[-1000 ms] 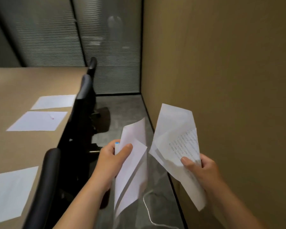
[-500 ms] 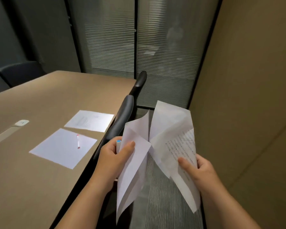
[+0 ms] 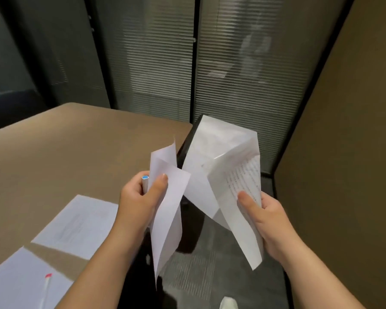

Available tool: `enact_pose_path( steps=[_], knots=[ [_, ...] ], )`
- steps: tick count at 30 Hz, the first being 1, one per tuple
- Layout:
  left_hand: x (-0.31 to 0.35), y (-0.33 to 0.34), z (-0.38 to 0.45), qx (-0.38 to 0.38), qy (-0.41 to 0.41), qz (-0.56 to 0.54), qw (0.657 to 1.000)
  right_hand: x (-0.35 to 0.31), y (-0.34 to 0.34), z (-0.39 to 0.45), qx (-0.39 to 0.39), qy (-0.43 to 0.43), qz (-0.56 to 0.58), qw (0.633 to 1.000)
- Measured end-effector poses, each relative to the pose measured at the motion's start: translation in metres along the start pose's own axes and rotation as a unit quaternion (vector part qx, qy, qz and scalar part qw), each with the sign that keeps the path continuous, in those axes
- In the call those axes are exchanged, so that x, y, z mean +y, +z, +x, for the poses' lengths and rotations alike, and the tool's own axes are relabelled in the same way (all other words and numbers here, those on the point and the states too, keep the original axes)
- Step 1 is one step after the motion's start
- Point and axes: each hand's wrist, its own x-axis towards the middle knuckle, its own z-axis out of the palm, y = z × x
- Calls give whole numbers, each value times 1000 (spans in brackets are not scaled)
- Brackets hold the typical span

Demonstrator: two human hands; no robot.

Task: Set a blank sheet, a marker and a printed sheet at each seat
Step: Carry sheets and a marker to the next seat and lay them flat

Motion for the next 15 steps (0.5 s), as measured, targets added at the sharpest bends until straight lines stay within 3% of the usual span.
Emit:
enact_pose_path(
  steps=[9, 15],
  knots=[
    [-10, 84, 222, 134, 26, 19, 990, -35, -23, 301, -121, 1, -21, 992],
    [-33, 98, 355, 241, 29, 78, 967, -45, 7, 481, -189, 7, -44, 981]
  ],
)
